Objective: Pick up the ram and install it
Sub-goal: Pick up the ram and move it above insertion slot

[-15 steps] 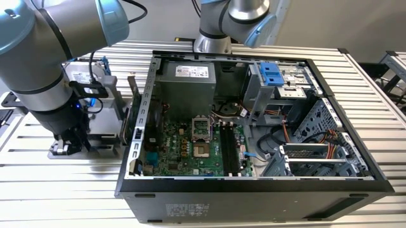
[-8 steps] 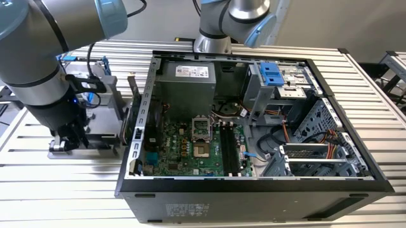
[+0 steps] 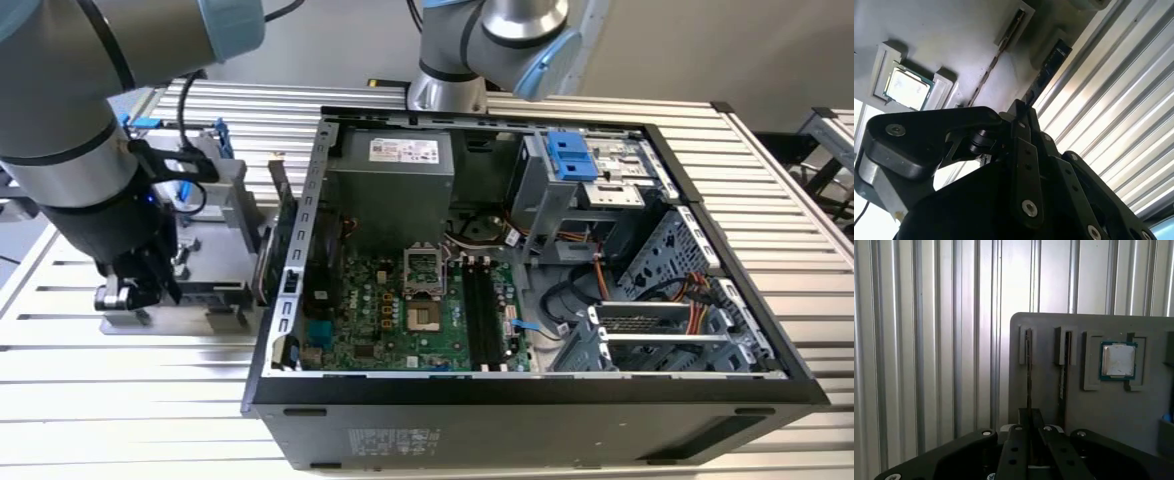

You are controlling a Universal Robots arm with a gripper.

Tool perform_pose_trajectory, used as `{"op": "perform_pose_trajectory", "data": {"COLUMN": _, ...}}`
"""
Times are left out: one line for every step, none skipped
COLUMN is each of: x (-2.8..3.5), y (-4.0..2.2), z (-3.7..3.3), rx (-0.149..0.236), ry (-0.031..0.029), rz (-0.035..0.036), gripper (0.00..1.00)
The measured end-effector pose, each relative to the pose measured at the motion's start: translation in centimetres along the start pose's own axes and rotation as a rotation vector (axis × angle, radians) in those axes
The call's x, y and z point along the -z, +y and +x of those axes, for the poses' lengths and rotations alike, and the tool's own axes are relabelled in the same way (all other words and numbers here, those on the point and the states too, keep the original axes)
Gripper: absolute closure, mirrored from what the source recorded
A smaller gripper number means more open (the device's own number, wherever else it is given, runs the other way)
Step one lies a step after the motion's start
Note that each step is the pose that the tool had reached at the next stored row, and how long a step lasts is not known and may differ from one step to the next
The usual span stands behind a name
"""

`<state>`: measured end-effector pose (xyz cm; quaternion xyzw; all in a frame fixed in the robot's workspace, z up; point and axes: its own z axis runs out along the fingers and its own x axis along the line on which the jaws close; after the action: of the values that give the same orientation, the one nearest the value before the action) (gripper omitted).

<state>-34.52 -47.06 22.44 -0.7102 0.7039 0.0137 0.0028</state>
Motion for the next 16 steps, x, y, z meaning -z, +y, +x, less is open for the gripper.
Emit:
{"op": "perform_pose_trajectory", "data": {"x": 0.16, "y": 0.00, "z": 0.00, "rx": 0.000, "ry": 0.0000, "rz": 0.0000, "gripper": 1.00}}
{"op": "perform_pose_trajectory", "data": {"x": 0.38, "y": 0.01, "z": -0.01, "rx": 0.000, "ry": 0.0000, "rz": 0.0000, "gripper": 1.00}}
{"op": "perform_pose_trajectory", "data": {"x": 0.62, "y": 0.01, "z": -0.02, "rx": 0.000, "ry": 0.0000, "rz": 0.0000, "gripper": 1.00}}
{"op": "perform_pose_trajectory", "data": {"x": 0.91, "y": 0.02, "z": -0.02, "rx": 0.000, "ry": 0.0000, "rz": 0.0000, "gripper": 1.00}}
{"op": "perform_pose_trajectory", "data": {"x": 1.29, "y": 0.02, "z": -0.03, "rx": 0.000, "ry": 0.0000, "rz": 0.0000, "gripper": 1.00}}
{"op": "perform_pose_trajectory", "data": {"x": 1.73, "y": 0.03, "z": -0.04, "rx": 0.000, "ry": 0.0000, "rz": 0.0001, "gripper": 1.00}}
{"op": "perform_pose_trajectory", "data": {"x": 2.19, "y": 0.04, "z": -0.05, "rx": 0.000, "ry": 0.0001, "rz": -0.0001, "gripper": 1.00}}
{"op": "perform_pose_trajectory", "data": {"x": 2.63, "y": 0.04, "z": -0.06, "rx": 0.000, "ry": 0.0000, "rz": 0.0001, "gripper": 1.00}}
{"op": "perform_pose_trajectory", "data": {"x": 3.08, "y": 0.05, "z": -0.07, "rx": 0.000, "ry": 0.0000, "rz": 0.0001, "gripper": 1.00}}
{"op": "perform_pose_trajectory", "data": {"x": 3.54, "y": 0.06, "z": -0.08, "rx": 0.000, "ry": 0.0001, "rz": -0.0001, "gripper": 1.00}}
{"op": "perform_pose_trajectory", "data": {"x": 3.99, "y": 0.06, "z": -0.10, "rx": 0.000, "ry": 0.0000, "rz": 0.0001, "gripper": 1.00}}
{"op": "perform_pose_trajectory", "data": {"x": 4.47, "y": 0.07, "z": -0.11, "rx": 0.000, "ry": 0.0001, "rz": -0.0001, "gripper": 1.00}}
{"op": "perform_pose_trajectory", "data": {"x": 4.91, "y": 0.08, "z": -0.11, "rx": 0.000, "ry": 0.0001, "rz": -0.0001, "gripper": 1.00}}
{"op": "perform_pose_trajectory", "data": {"x": 5.37, "y": 0.08, "z": -0.13, "rx": 0.000, "ry": 0.0000, "rz": 0.0000, "gripper": 1.00}}
{"op": "perform_pose_trajectory", "data": {"x": 5.84, "y": 0.09, "z": -0.14, "rx": 0.000, "ry": 0.0000, "rz": 0.0000, "gripper": 1.00}}
{"op": "perform_pose_trajectory", "data": {"x": 6.29, "y": 0.10, "z": -0.15, "rx": 0.000, "ry": 0.0000, "rz": 0.0001, "gripper": 1.00}}
